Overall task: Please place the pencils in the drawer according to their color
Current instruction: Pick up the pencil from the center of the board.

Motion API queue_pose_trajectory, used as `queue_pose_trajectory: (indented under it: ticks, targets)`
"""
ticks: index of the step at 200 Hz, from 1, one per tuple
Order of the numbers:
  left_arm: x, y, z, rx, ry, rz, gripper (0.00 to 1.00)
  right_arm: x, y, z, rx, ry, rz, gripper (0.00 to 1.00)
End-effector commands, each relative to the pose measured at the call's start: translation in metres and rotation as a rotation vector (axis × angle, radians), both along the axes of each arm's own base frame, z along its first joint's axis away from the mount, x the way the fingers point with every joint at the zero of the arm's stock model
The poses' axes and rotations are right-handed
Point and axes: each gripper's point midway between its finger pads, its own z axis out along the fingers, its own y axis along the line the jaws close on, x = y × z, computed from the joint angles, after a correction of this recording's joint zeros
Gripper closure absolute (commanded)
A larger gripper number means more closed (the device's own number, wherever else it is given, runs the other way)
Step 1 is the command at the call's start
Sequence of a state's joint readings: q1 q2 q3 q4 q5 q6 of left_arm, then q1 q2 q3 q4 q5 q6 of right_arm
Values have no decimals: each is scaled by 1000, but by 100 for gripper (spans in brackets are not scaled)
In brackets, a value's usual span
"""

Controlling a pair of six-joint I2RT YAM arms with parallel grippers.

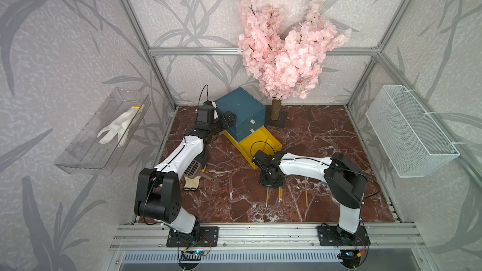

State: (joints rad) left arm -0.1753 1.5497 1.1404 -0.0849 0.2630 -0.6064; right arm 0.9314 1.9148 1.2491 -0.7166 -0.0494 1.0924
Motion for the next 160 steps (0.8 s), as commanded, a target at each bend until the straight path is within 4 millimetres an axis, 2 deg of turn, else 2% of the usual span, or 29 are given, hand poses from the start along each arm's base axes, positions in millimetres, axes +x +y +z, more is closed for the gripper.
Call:
queue_pose_trajectory:
  ticks: [1,42,75,119,160]
  targets:
    - [-55,12,-98,109,355,-14,0,-10,-4,-15,-40,51,12,78]
    - [-55,12,-98,109,356,-12,0,-14,-4,-16,-21,60,-3,100]
    - [-56,12,-99,108,360,-12,0,-12,-1,-6,19,40,-20,100]
    - [-58,15,-97,126,364,-7,0,-9,9,23,122,-4,-53,100]
    - [-56,20,-87,149,354,8,0,-11,3,49,156,-42,-63,100]
